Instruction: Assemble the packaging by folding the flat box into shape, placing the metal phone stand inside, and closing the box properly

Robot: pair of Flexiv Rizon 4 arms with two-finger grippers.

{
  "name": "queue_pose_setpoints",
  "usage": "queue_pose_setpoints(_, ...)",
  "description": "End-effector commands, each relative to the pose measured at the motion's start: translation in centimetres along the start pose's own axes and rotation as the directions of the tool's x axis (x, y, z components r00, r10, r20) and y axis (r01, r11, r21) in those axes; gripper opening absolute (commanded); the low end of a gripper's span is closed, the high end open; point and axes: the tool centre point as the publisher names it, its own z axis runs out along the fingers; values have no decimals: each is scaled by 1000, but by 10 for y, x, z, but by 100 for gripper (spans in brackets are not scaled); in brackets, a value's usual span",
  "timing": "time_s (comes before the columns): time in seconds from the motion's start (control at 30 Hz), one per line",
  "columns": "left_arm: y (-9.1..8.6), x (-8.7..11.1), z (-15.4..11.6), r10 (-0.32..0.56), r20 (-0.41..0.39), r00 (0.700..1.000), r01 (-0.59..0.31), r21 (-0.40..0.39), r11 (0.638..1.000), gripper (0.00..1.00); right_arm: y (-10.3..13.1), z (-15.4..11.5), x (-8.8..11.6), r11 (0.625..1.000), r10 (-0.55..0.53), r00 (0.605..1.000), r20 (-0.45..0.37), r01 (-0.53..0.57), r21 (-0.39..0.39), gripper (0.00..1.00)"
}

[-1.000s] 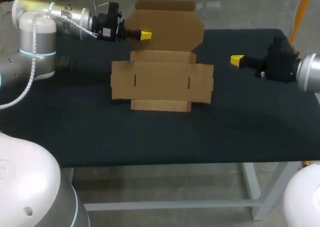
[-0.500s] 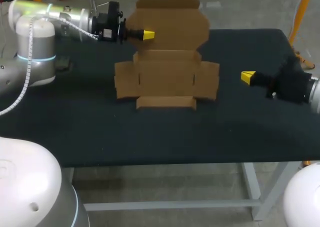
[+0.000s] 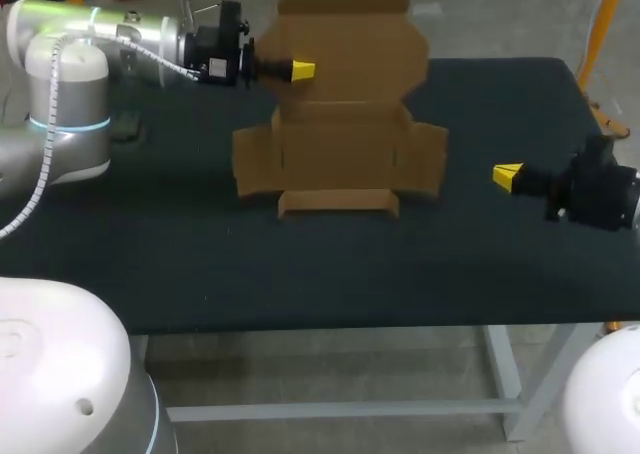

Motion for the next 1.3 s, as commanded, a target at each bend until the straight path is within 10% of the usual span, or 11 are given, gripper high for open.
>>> queue_pose_setpoints(0.03,-1,12,-2,-11,33,999,11,-5,1000,0,-4,-3,9,1000,-6,1000,-1,6,2,0)
queue_pose_setpoints(0.63,16,8,1,-68,-99,993,69,4,998,0,-20,1,29,1000,5,1000,3,-5,11,0)
queue_pose_setpoints(1.3,25,12,4,1,-41,999,-2,-29,1000,0,-29,30,43,999,-11,1000,-28,12,38,0)
